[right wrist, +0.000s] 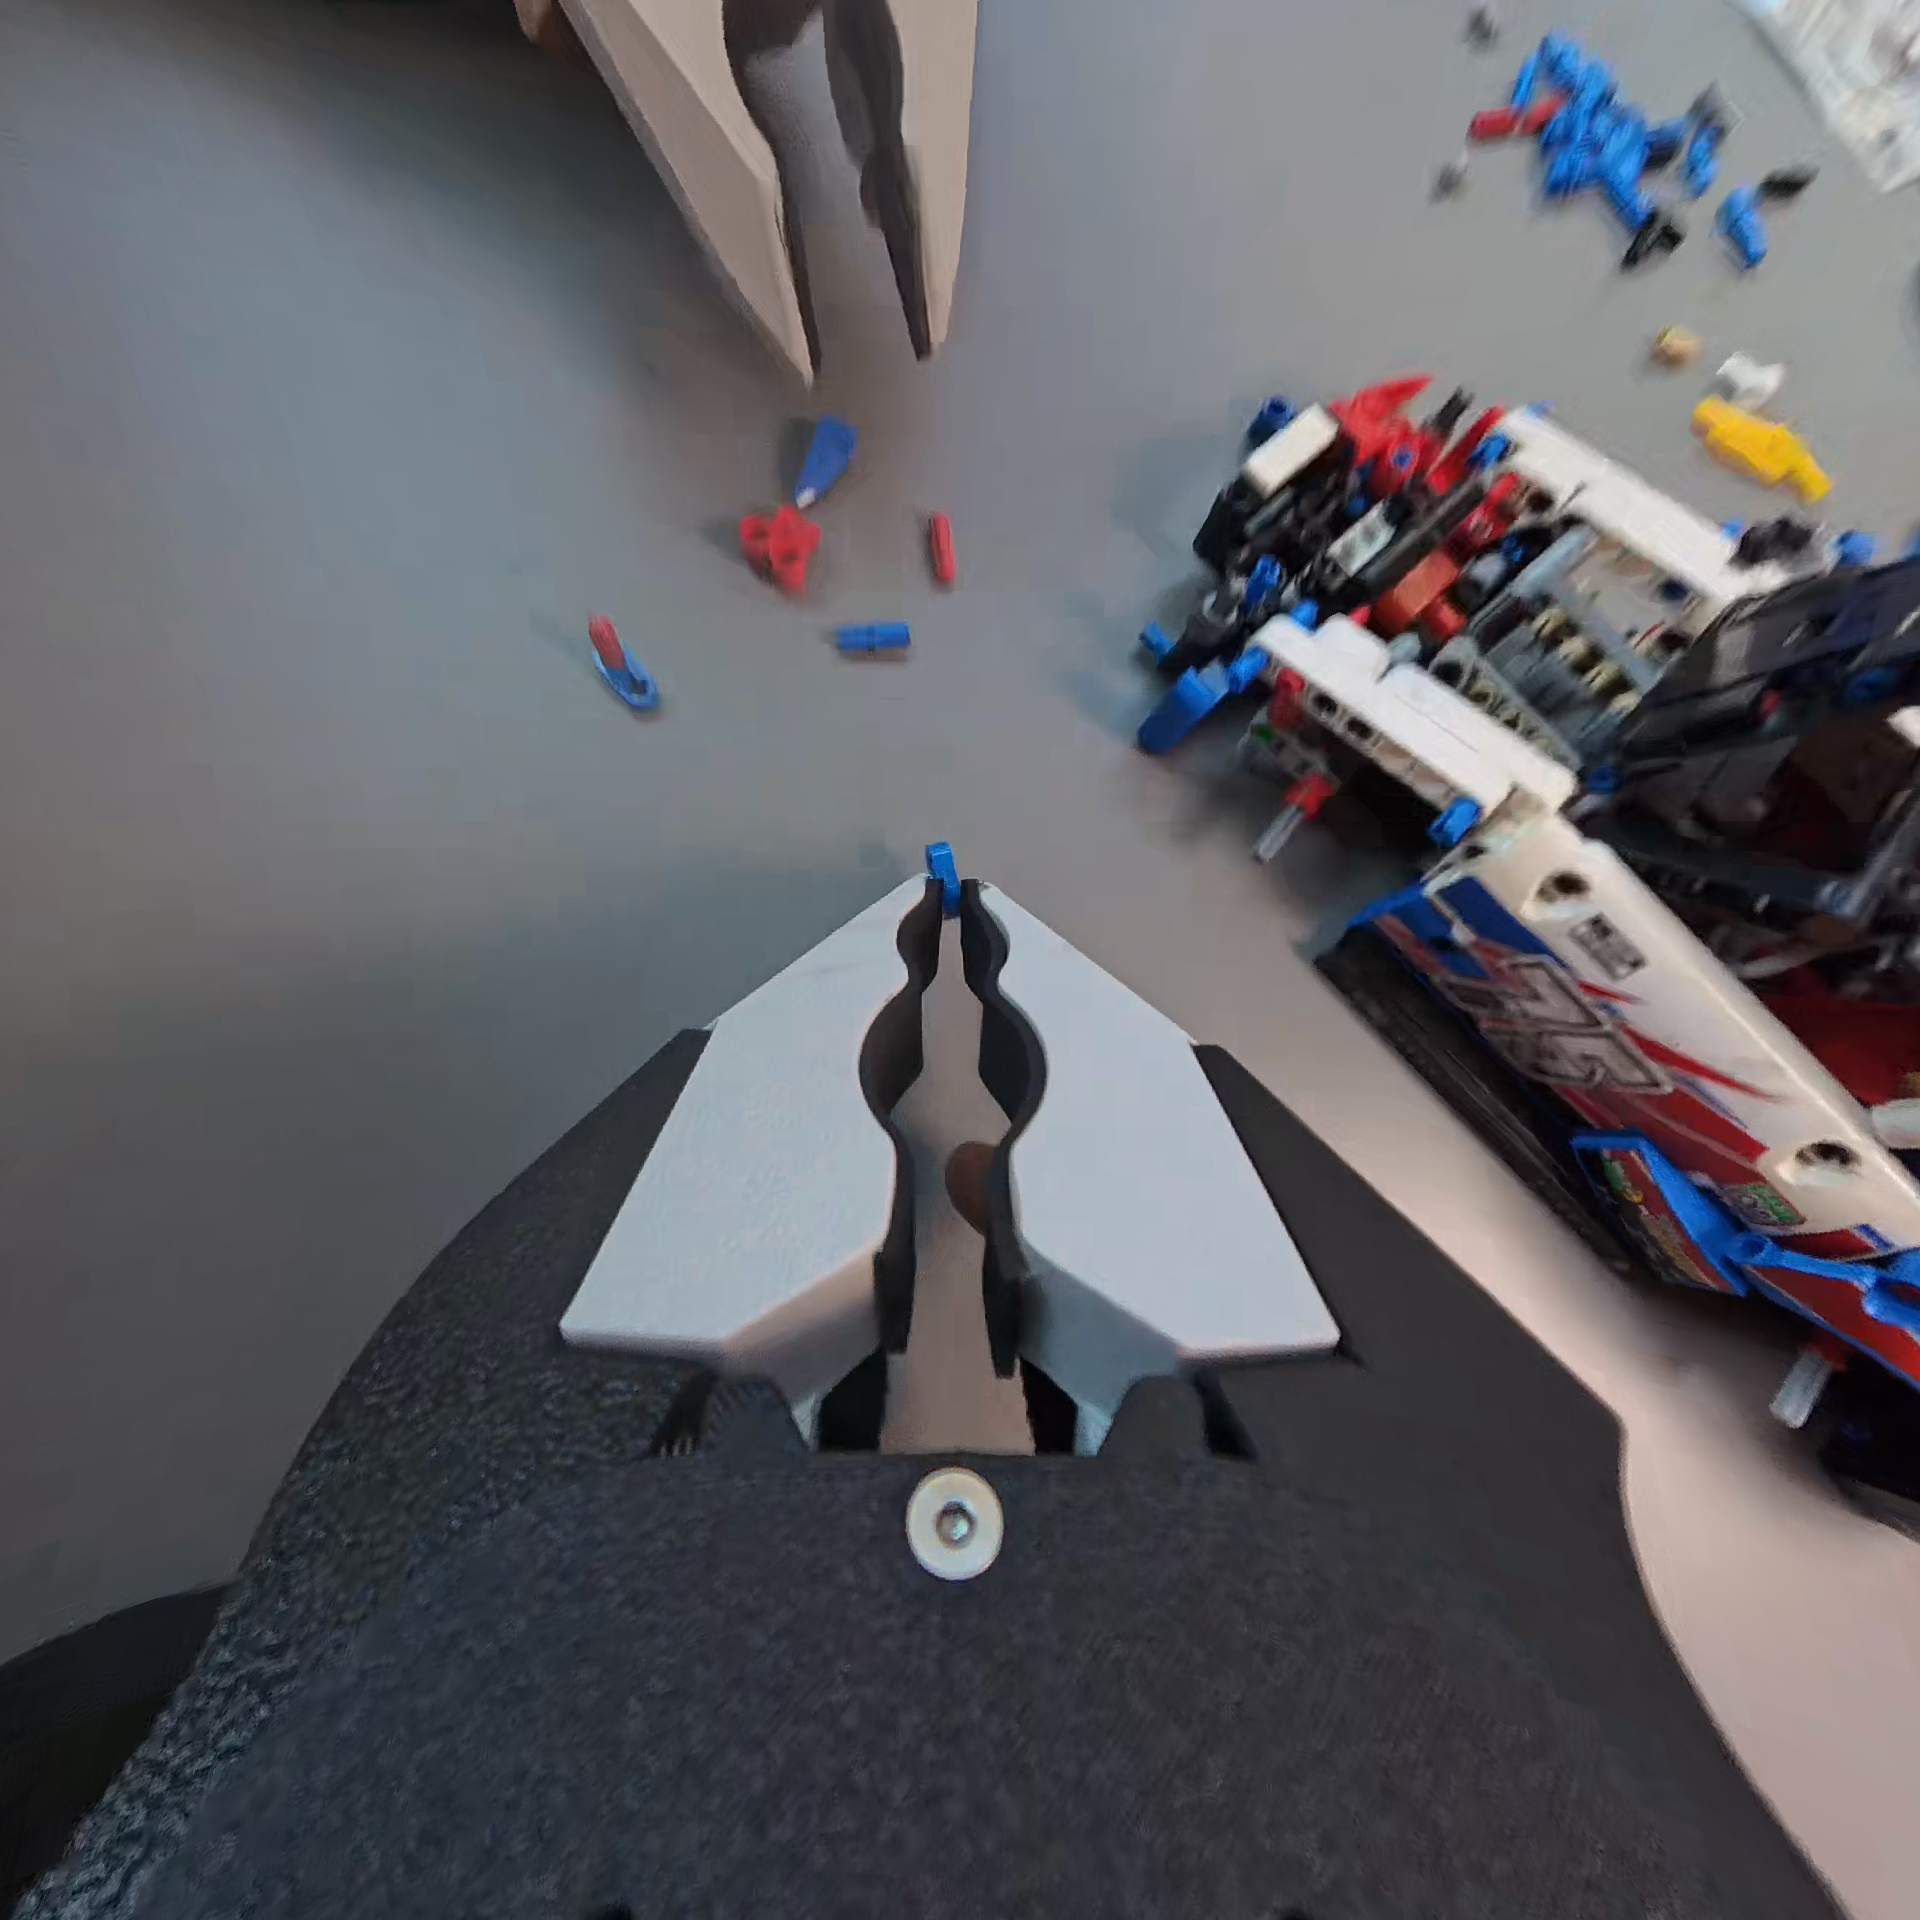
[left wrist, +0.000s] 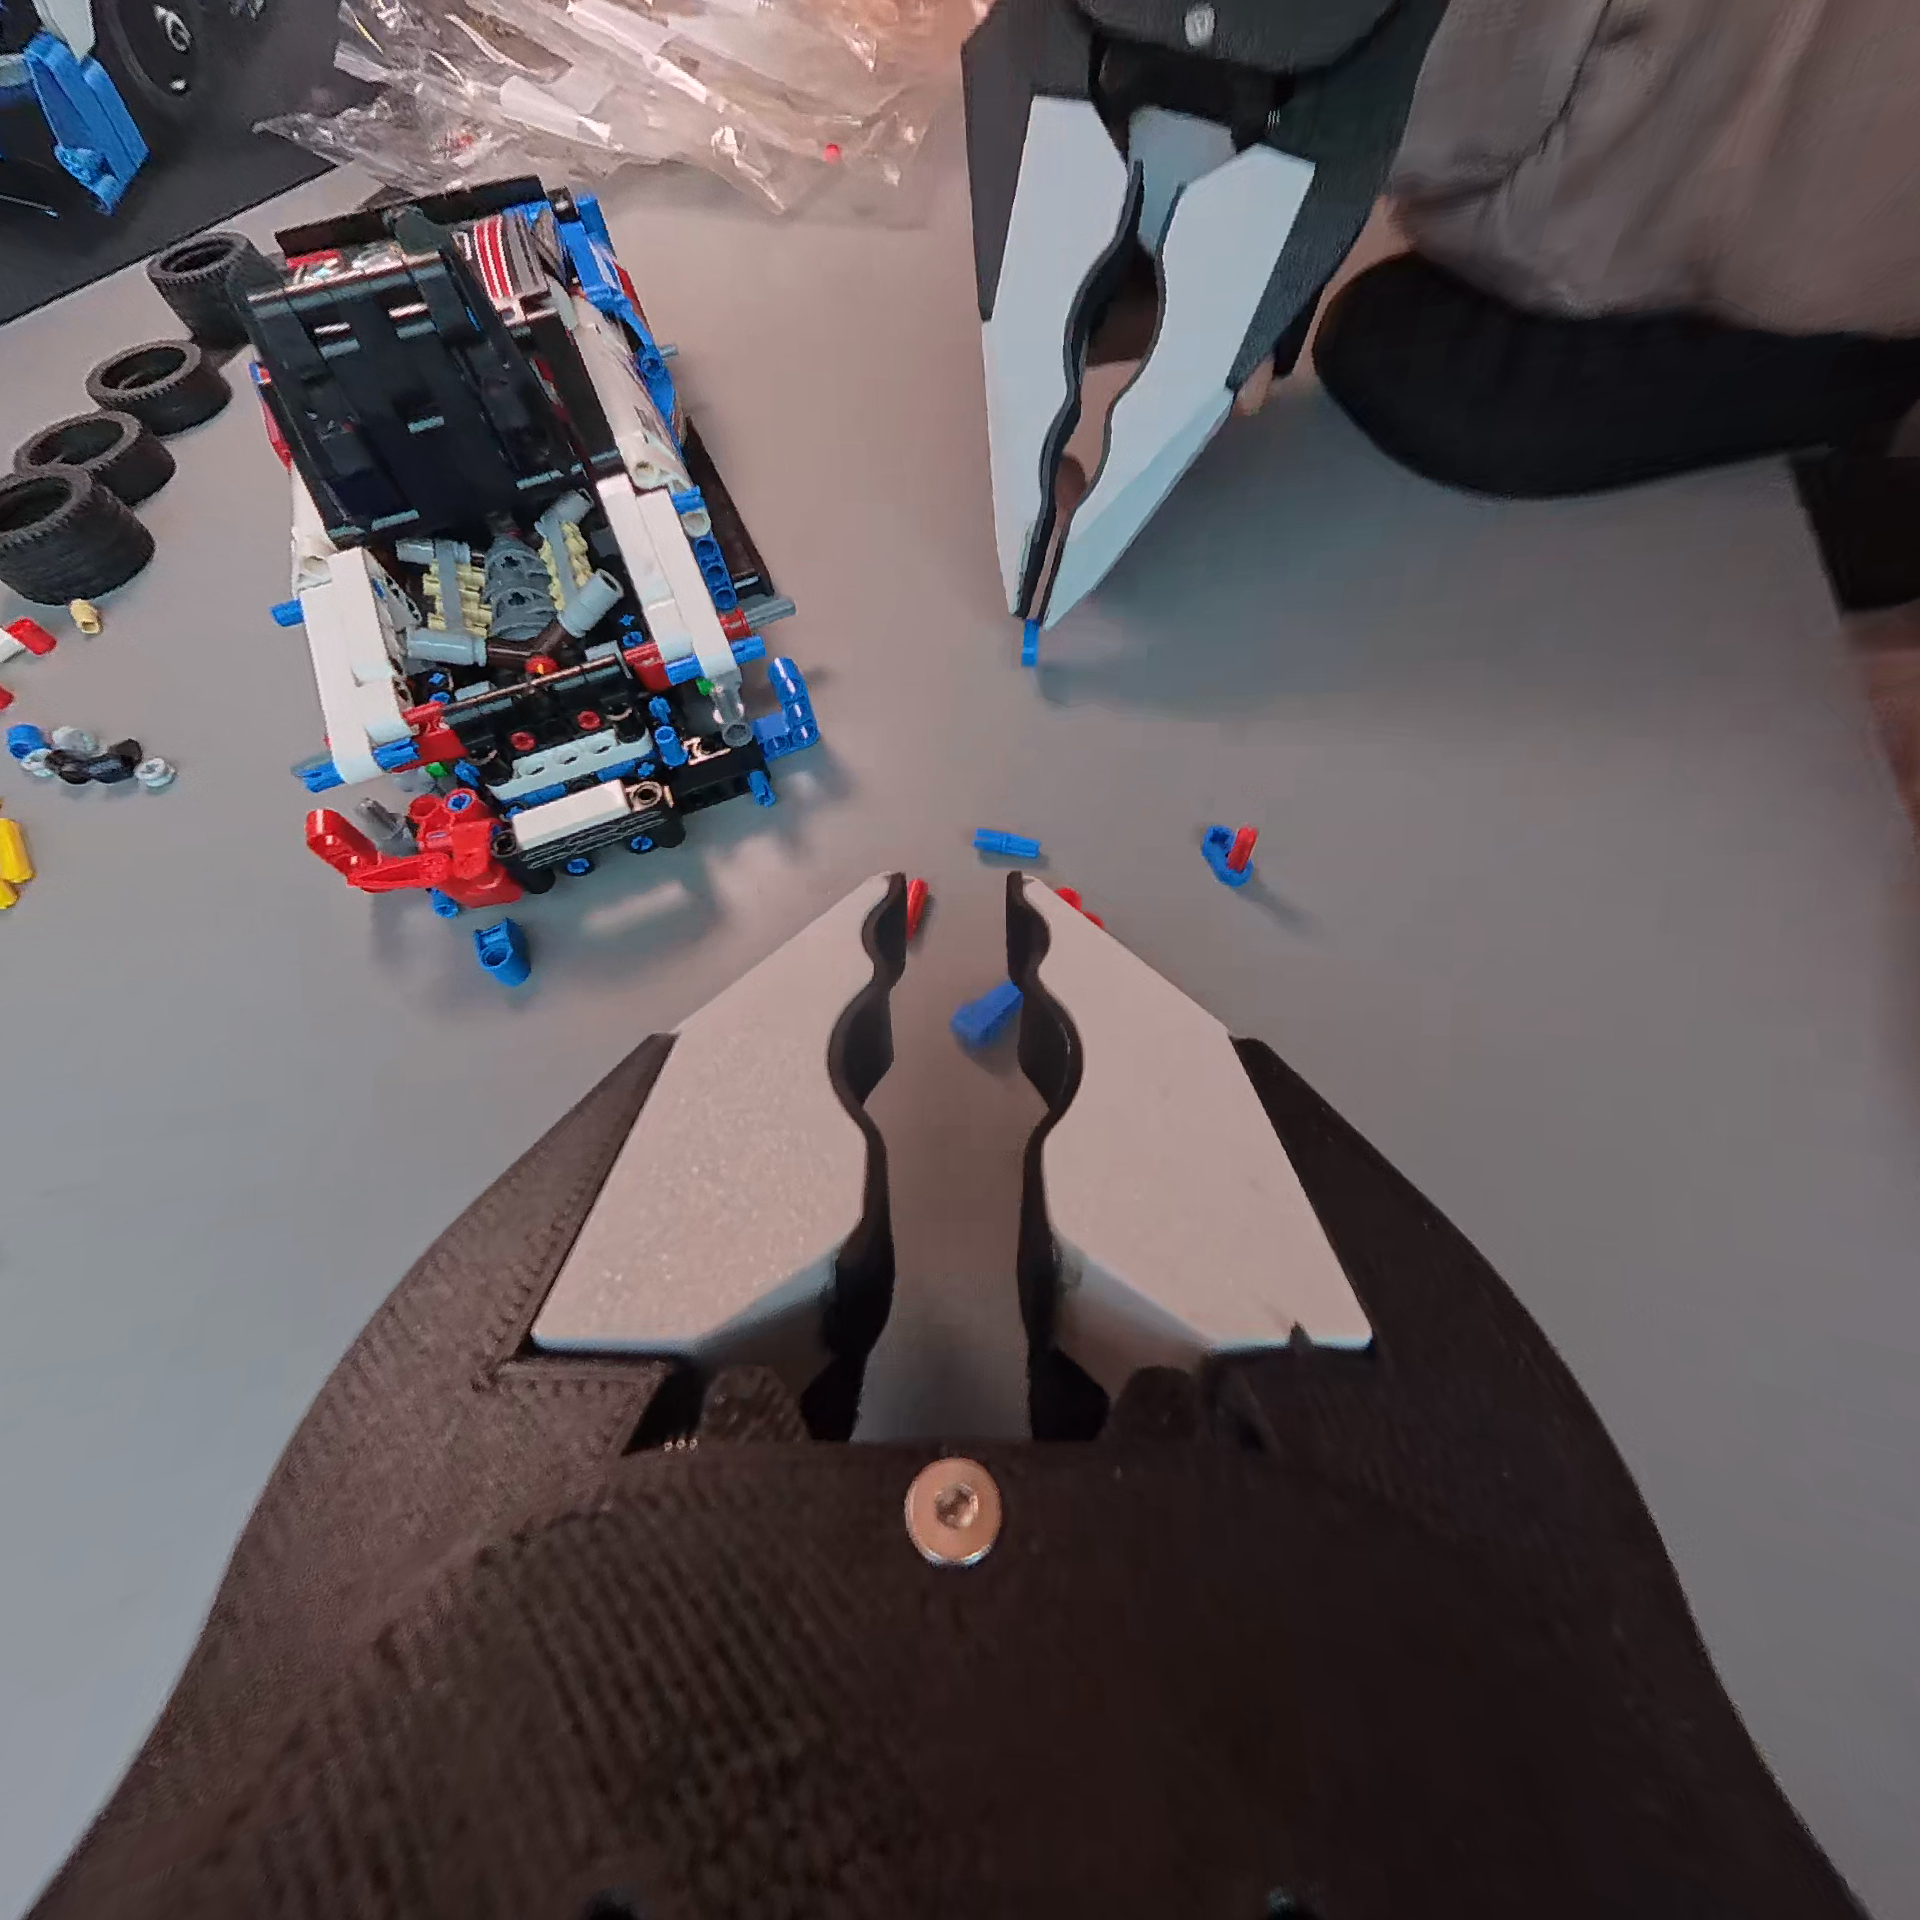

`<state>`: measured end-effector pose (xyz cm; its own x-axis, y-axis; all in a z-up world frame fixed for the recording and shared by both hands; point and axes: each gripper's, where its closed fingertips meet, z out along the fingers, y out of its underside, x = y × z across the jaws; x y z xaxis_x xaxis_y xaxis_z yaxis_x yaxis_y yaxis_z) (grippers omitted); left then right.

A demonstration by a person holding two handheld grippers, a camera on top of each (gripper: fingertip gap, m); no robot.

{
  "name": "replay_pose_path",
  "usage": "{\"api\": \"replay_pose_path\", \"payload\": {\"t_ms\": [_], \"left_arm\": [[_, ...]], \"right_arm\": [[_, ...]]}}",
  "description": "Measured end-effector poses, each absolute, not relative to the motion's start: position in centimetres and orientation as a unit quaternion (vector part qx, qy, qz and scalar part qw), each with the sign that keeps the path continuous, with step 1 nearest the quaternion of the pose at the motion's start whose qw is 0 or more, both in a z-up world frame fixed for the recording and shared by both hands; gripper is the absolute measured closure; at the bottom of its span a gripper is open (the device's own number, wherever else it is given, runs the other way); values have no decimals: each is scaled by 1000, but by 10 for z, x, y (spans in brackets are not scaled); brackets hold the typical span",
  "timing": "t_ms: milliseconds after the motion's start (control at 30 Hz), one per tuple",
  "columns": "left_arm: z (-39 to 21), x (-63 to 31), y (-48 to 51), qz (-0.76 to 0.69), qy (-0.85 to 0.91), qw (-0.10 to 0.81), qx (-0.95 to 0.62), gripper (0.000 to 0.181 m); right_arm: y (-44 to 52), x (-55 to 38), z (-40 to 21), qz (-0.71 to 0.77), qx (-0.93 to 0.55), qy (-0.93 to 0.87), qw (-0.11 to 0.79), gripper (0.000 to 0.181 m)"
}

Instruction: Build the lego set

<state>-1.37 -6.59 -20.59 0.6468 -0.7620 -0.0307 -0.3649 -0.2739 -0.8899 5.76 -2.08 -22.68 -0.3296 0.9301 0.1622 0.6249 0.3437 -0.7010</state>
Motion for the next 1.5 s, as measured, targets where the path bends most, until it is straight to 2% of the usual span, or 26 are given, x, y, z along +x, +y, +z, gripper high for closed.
{"api": "replay_pose_path", "payload": {"t_ms": [33, 100, 200, 333, 533, 633, 767, 967, 1300, 1500], "left_arm": [[-199, -9, -66, -239, 342, 483, -770, 164], [-183, 0, -67, -324, 282, 481, -764, 160], [-159, 10, -67, -458, 188, 469, -731, 154], [-153, 11, -69, -512, 158, 453, -712, 156], [-169, -4, -68, -408, 222, 462, -756, 163], [-179, 1, -86, -382, 303, 435, -757, 167], [-200, 18, -105, -337, 400, 404, -751, 167], [-232, 28, -105, -257, 449, 370, -772, 166], [-232, 27, -100, -223, 456, 388, -769, 169], [-233, 34, -104, -227, 467, 382, -764, 171]], "right_arm": [[-26, 49, -214, 290, -484, -760, 322, 181], [-37, 32, -181, 322, -432, -729, 423, 181], [-50, 18, -157, 275, -357, -718, 531, 181], [-67, 8, -158, 220, -290, -733, 574, 181], [-61, 13, -180, 275, -359, -738, 500, 181], [-56, 19, -180, 324, -394, -724, 466, 181], [-67, 33, -190, 388, -425, -735, 359, 181], [-70, 47, -224, 340, -461, -775, 265, 176], [-87, 33, -234, 289, -497, -788, 223, 169], [-101, 51, -222, 321, -411, -822, 229, 169]]}}
